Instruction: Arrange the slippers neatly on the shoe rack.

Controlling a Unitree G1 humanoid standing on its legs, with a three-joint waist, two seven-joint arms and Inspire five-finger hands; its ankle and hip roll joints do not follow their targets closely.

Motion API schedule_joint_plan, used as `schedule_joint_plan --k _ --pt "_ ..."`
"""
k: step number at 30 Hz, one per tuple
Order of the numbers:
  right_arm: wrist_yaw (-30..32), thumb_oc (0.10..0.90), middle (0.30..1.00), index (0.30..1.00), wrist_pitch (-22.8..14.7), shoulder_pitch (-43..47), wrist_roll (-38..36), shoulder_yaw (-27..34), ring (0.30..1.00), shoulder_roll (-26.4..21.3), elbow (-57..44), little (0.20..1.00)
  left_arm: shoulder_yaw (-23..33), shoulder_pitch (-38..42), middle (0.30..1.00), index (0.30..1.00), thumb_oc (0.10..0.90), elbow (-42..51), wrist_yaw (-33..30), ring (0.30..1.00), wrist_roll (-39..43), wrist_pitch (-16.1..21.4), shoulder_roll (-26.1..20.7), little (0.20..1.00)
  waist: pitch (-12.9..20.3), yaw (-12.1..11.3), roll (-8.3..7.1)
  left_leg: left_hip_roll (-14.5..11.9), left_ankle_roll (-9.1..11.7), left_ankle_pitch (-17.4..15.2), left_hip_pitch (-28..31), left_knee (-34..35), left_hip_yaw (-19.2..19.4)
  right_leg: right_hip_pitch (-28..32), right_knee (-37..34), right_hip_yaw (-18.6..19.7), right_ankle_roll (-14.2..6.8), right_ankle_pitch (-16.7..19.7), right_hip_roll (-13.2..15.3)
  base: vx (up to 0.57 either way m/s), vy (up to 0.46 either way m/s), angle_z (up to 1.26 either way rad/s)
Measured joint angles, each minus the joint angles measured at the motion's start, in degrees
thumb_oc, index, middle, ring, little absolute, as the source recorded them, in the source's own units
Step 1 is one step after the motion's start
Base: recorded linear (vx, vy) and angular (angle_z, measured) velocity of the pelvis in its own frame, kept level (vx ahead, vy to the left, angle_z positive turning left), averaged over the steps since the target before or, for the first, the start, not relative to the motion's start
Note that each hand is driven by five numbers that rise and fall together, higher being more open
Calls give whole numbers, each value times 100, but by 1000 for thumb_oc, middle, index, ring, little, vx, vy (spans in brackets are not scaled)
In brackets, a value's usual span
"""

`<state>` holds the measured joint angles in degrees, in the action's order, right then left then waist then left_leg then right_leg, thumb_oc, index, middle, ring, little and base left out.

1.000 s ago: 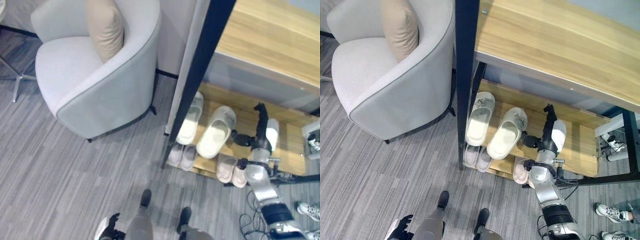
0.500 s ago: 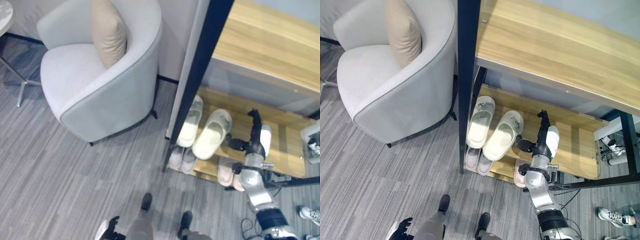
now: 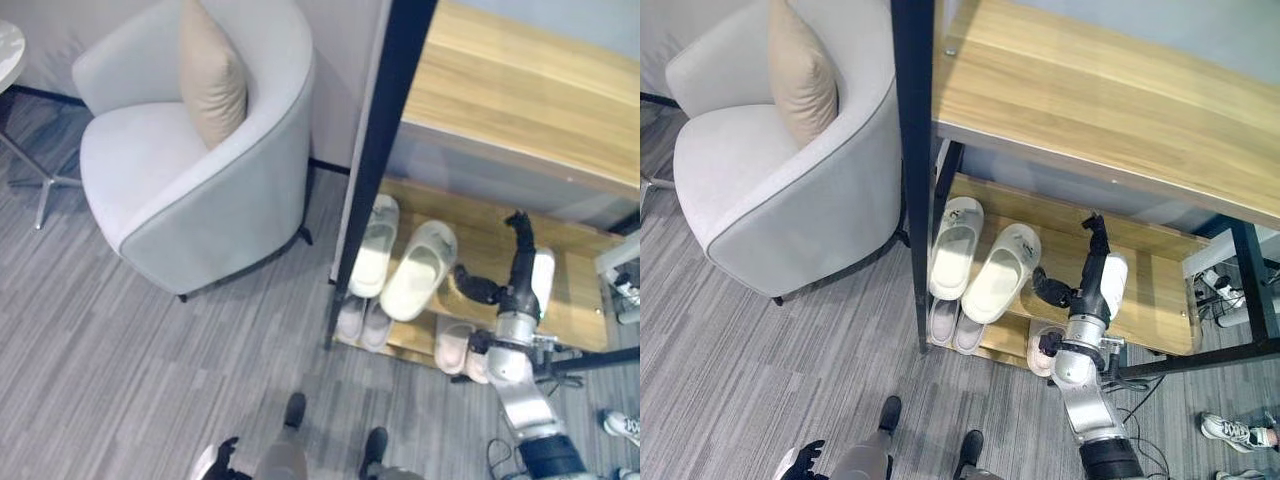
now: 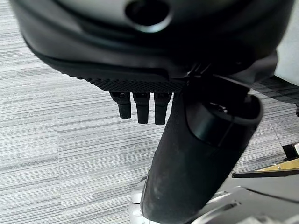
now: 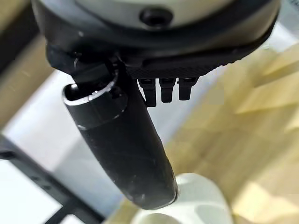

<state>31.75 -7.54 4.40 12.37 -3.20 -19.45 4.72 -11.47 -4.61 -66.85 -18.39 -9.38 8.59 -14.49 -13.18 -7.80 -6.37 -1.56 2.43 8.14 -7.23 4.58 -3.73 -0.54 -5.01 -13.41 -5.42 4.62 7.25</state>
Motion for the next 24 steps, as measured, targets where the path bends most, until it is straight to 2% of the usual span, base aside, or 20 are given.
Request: schedule_joint_plan --k 9,13,19,24 --pt "-747 800 900 900 -91 -869 -508 -69 900 171 16 900 45 -123 900 900 800 -10 25 900 -1 -1 1 900 117 175 12 -22 30 -50 31 1 50 5 -38 47 -5 -10 9 -3 -3 -2" --pt "-1207 800 900 900 -158 -928 -1116 -351 900 134 59 900 38 -145 900 900 800 -53 36 900 -2 -2 1 900 188 255 19 -26 33 -46 35 1 51 8 -38 47 -10 -6 5 0 0 0" --pt "-1773 800 900 900 -355 -775 -1746 -871 900 102 73 900 36 -156 900 900 800 -52 135 900 -2 13 -2 900 206 191 36 -27 32 -44 35 1 48 11 -38 43 -11 -5 6 0 0 0" --pt "-1922 800 900 900 -469 -517 -1817 -959 900 101 431 900 33 -152 900 900 800 -34 152 900 -3 21 -4 900 215 107 36 -21 25 -40 33 1 37 20 -37 34 -11 -5 10 0 0 0"
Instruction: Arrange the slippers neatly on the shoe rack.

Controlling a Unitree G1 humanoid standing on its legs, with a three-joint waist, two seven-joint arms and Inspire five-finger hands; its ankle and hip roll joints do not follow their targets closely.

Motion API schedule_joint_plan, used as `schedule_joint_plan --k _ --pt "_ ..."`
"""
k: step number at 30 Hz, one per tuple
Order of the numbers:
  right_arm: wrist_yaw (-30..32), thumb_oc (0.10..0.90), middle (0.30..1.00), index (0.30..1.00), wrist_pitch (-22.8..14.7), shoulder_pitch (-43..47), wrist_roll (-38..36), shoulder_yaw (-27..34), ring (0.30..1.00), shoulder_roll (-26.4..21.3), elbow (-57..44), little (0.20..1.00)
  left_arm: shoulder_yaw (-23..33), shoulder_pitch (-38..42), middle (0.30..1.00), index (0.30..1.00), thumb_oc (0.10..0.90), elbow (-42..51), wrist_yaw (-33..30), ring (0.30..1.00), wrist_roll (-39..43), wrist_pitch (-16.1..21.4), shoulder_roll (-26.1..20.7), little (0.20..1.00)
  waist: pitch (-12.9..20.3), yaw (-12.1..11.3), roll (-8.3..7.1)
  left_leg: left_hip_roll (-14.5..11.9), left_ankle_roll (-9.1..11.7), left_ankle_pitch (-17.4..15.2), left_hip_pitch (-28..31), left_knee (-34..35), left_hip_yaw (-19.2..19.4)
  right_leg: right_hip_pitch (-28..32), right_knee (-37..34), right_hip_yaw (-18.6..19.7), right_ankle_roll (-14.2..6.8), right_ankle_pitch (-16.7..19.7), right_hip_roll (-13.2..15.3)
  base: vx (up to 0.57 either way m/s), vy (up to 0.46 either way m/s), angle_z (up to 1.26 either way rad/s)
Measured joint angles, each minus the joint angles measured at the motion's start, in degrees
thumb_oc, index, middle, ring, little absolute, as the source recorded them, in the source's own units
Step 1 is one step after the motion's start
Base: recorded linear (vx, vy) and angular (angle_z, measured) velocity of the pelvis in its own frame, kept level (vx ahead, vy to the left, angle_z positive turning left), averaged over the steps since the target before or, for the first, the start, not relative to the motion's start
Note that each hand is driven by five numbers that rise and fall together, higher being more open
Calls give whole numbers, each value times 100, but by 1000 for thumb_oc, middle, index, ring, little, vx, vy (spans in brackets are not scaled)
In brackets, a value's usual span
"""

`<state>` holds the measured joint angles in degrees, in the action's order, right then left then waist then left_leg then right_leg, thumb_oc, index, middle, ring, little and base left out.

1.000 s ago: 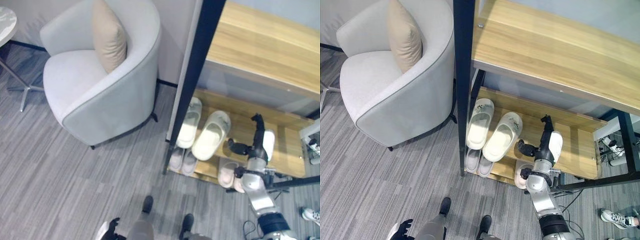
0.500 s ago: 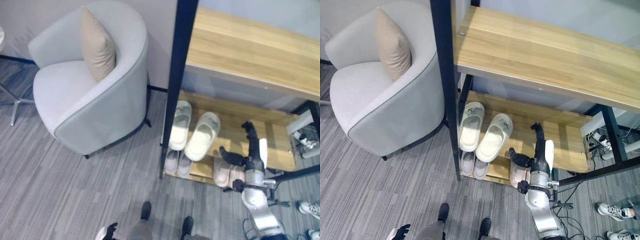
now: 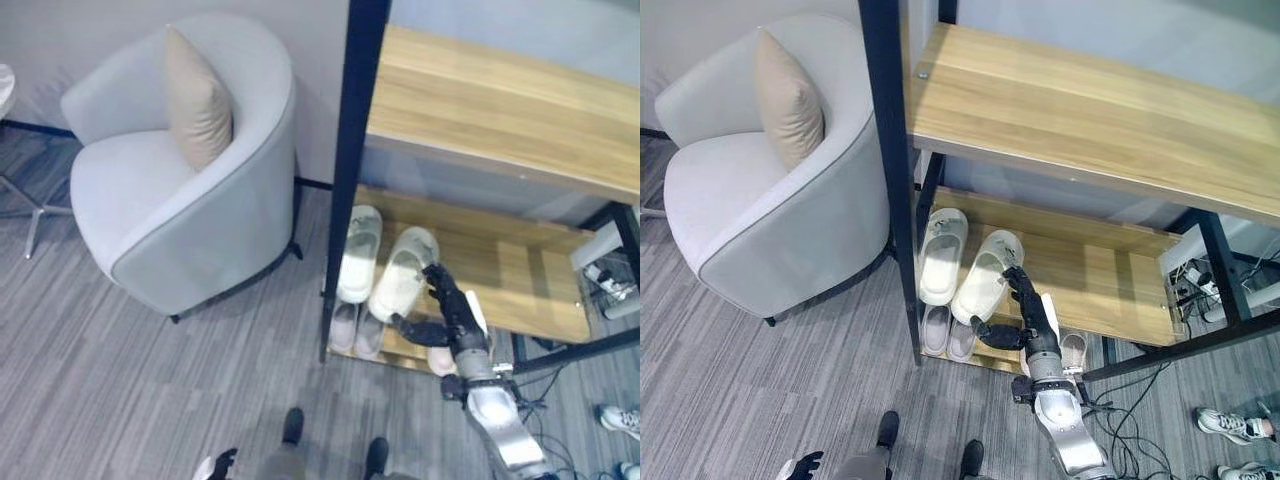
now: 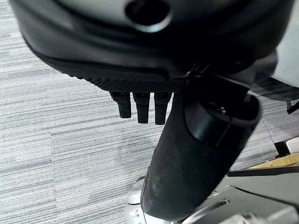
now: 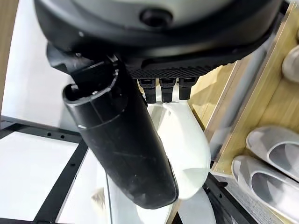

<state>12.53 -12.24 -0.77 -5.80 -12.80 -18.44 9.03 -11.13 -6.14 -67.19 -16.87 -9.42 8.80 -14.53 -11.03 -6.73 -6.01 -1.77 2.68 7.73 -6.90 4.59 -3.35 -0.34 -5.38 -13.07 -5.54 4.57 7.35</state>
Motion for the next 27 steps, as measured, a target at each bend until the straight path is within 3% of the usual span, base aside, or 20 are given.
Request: schedule_joint_plan --k 27 --pt "468 800 900 900 1 666 250 40 900 -53 695 900 -45 -3 900 900 800 -99 48 900 -6 14 16 900 64 -135 73 23 -15 10 -85 0 -152 -4 -3 -152 2 -27 -2 4 2 2"
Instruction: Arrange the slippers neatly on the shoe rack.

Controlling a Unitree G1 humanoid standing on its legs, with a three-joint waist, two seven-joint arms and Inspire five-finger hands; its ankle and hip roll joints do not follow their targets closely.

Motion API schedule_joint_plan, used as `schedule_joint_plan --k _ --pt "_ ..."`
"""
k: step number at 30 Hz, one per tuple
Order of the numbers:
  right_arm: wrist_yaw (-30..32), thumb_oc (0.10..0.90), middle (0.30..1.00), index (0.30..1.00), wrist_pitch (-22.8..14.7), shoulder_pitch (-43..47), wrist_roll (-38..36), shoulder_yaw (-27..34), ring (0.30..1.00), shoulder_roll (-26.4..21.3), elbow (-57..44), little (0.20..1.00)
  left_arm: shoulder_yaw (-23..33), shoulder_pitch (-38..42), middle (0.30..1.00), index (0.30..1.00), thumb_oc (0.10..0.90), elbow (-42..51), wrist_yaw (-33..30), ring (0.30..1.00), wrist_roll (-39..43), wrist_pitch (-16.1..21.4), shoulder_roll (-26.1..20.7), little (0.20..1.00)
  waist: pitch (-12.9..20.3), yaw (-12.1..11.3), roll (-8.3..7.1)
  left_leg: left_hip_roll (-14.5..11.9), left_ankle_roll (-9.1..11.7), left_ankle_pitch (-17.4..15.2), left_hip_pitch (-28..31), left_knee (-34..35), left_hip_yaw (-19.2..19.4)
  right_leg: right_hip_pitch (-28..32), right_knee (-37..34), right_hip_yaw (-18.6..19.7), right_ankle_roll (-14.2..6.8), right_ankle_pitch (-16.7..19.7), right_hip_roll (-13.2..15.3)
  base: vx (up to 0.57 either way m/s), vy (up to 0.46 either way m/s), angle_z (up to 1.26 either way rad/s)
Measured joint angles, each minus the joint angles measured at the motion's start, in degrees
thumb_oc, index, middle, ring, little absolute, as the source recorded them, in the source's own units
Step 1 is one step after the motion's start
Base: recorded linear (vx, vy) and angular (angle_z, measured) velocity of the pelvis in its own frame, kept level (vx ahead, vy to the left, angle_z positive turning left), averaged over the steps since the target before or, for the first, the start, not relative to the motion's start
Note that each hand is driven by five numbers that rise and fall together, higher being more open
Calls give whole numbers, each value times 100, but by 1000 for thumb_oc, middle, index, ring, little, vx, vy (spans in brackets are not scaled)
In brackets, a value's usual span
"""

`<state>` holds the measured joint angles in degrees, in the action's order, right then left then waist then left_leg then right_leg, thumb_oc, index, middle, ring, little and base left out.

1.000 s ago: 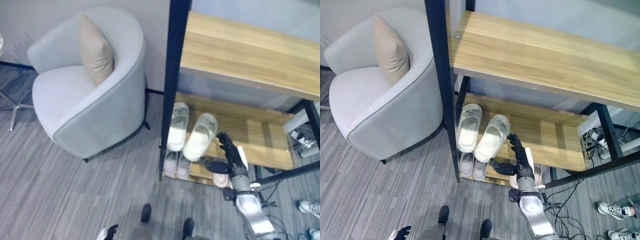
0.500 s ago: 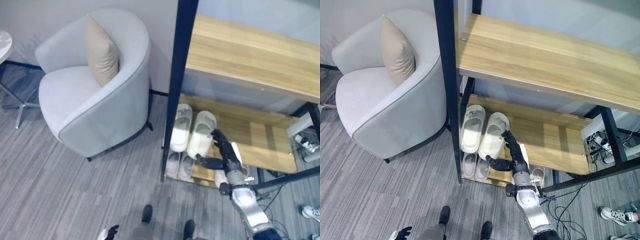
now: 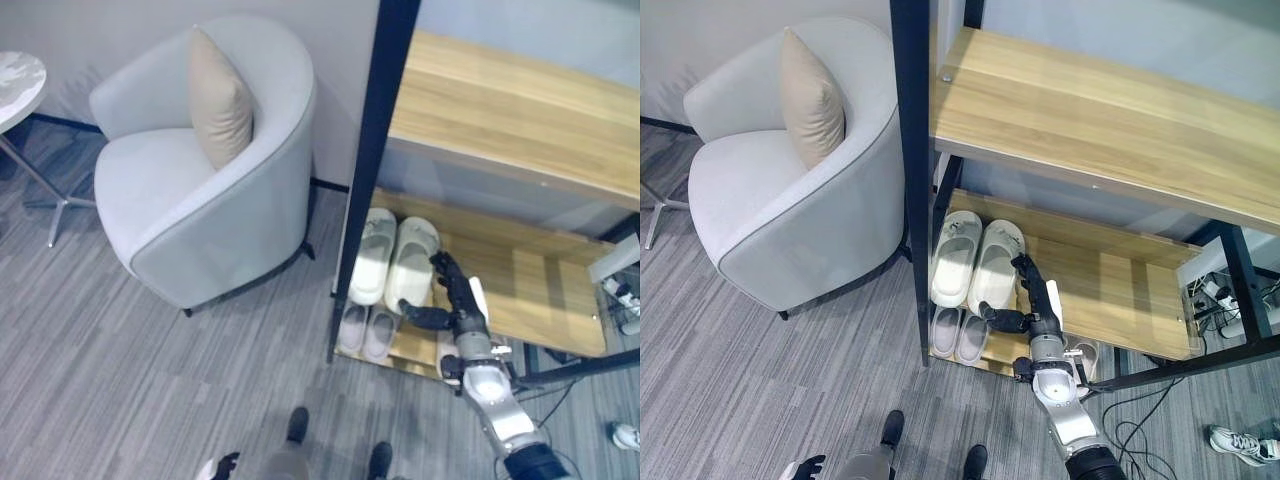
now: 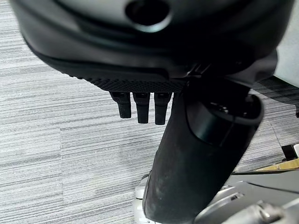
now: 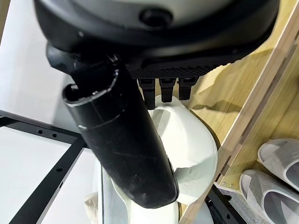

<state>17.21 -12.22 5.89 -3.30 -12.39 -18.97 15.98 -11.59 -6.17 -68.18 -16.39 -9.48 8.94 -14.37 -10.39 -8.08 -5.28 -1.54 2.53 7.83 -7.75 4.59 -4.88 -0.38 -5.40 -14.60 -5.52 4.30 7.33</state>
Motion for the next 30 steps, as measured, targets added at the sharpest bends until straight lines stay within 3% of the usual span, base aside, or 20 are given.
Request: schedule_joint_plan --k 10,21,24,30 --pt "75 800 900 900 37 -452 684 226 900 -80 -308 900 50 -110 900 900 800 179 -69 900 -21 26 60 900 72 21 119 3 -27 -22 104 1 -8 109 0 -12 -10 -35 16 -1 -6 0" --pt "285 800 900 900 28 -824 1002 676 900 -192 -1155 900 65 -226 900 900 800 133 -66 900 -30 13 118 900 113 259 176 -21 -21 -51 358 1 128 284 0 116 -17 -53 14 -23 -19 -5" --pt "265 800 900 900 -13 -876 1003 668 900 -198 -1252 900 68 -297 900 900 800 125 -64 900 -31 0 122 900 260 328 199 -27 -17 -68 403 1 164 292 0 153 -16 -54 8 -72 -43 -7" --pt "-30 800 900 900 -62 -1799 1001 671 900 -206 -1335 900 93 -396 900 900 800 51 -41 900 -30 -28 170 900 451 439 235 -32 -6 -94 509 3 184 381 0 161 -10 -85 15 -78 -26 -2"
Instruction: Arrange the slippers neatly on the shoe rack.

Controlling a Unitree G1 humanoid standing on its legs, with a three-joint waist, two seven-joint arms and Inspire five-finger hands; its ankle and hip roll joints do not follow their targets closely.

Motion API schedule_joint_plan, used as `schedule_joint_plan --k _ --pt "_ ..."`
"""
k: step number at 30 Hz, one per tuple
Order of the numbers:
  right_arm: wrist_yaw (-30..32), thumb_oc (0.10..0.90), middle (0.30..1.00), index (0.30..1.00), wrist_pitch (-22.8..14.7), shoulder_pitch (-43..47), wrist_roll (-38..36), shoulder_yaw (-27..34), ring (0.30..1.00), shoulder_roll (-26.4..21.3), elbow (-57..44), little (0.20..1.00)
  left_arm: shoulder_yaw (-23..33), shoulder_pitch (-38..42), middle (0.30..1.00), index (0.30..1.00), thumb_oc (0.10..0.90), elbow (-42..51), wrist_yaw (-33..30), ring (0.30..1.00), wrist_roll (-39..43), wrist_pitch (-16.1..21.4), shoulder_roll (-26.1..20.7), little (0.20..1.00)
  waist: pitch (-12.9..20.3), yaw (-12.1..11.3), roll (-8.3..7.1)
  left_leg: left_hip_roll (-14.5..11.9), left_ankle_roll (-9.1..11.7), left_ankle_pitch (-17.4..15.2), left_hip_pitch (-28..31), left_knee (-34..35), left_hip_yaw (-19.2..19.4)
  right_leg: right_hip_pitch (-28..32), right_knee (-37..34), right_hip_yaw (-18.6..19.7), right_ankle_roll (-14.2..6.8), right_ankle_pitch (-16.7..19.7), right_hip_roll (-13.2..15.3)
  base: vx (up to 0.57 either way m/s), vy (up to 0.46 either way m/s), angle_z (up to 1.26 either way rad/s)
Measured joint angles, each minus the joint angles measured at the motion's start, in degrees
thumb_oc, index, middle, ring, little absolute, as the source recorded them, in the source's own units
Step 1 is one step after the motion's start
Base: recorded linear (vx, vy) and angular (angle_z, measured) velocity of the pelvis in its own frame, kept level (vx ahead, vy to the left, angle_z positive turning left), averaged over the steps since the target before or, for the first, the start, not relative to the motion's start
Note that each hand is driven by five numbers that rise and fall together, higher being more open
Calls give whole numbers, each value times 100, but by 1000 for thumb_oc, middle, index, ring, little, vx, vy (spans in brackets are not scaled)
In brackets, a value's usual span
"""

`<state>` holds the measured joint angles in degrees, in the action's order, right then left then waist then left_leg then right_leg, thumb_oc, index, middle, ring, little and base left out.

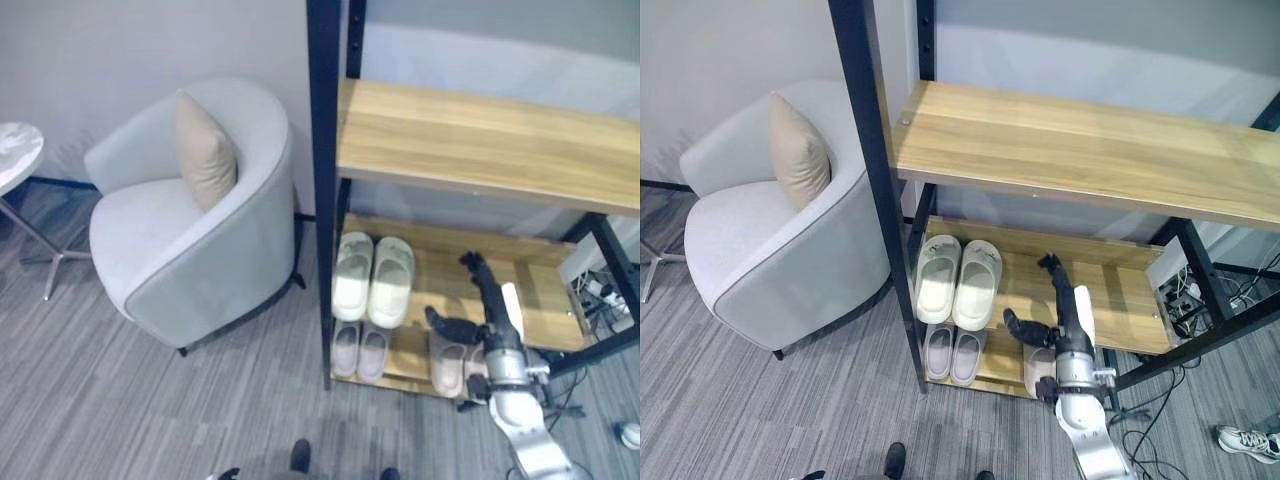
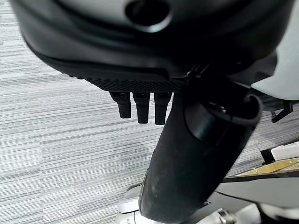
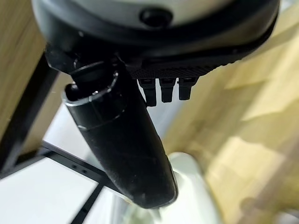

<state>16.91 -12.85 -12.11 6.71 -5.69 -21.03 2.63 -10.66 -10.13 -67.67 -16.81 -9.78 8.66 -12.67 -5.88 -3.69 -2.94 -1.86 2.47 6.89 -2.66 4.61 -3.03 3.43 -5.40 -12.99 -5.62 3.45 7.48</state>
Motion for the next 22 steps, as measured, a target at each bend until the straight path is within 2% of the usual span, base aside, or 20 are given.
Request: schedule_joint_plan --k 6,9,10,12,15,17,19,20,21,22 --pt "-28 800 900 900 16 -542 2 163 900 30 -1 900 -25 -144 900 900 800 -101 15 900 -14 -2 68 900 145 292 147 -16 -12 -90 175 26 235 43 -2 185 -26 -10 16 -62 -15 -21" --pt "-49 800 900 900 5 -990 1 524 900 21 64 900 -40 -190 900 900 800 -157 128 900 -13 -1 80 900 261 523 225 -37 -10 -116 272 27 432 24 -2 413 -29 20 39 -55 -45 -34" --pt "-138 800 900 900 -10 -1162 1 551 900 11 380 900 -42 -220 900 900 800 -181 153 900 -11 1 74 900 308 593 204 -60 -12 -155 338 27 545 23 -2 511 -23 29 28 -8 -34 -44" --pt "-160 800 900 900 -23 -1101 4 544 900 40 1088 900 -43 -273 900 900 800 -230 249 900 -2 2 52 900 413 588 166 -78 -7 -184 383 29 607 35 -2 590 -19 33 12 -7 -18 -26" --pt "-144 800 900 900 198 -1102 4 555 900 52 1975 900 -79 -237 900 900 800 -278 379 900 2 1 38 900 484 666 177 -77 -8 -191 397 29 620 39 -2 606 -20 33 14 -5 -11 -4" --pt "-87 800 900 900 211 -889 2 525 900 144 3086 900 -96 -229 900 900 800 -312 399 900 42 0 20 900 482 669 171 -93 -11 -201 459 28 680 69 -2 652 -20 40 -1 -12 -18 -11" --pt "-62 800 900 900 438 -472 -34 438 900 199 4499 900 -135 -186 900 900 800 -371 520 900 52 -7 -15 900 488 651 177 -96 -13 -218 512 29 724 100 -3 702 -19 38 -22 -19 -22 -10" --pt "-61 800 900 900 472 -393 -64 431 900 238 4820 900 -138 -166 900 900 800 -399 548 900 55 -7 -6 900 496 654 199 -98 -13 -218 515 29 727 100 -3 707 -19 38 -18 -19 -33 -6" --pt "-59 800 900 900 456 -337 -94 385 900 281 5139 900 -173 -152 900 900 800 -415 559 900 58 -10 5 900 509 655 220 -102 -13 -218 519 28 733 100 -3 713 -18 39 -15 -15 -27 -4" --pt "-7 800 900 900 351 -42 -163 203 900 327 5930 900 -323 -79 900 900 800 -474 572 900 65 -47 -18 900 525 637 221 -112 -11 -219 531 29 740 108 -3 727 -18 39 -17 -7 -17 -4"
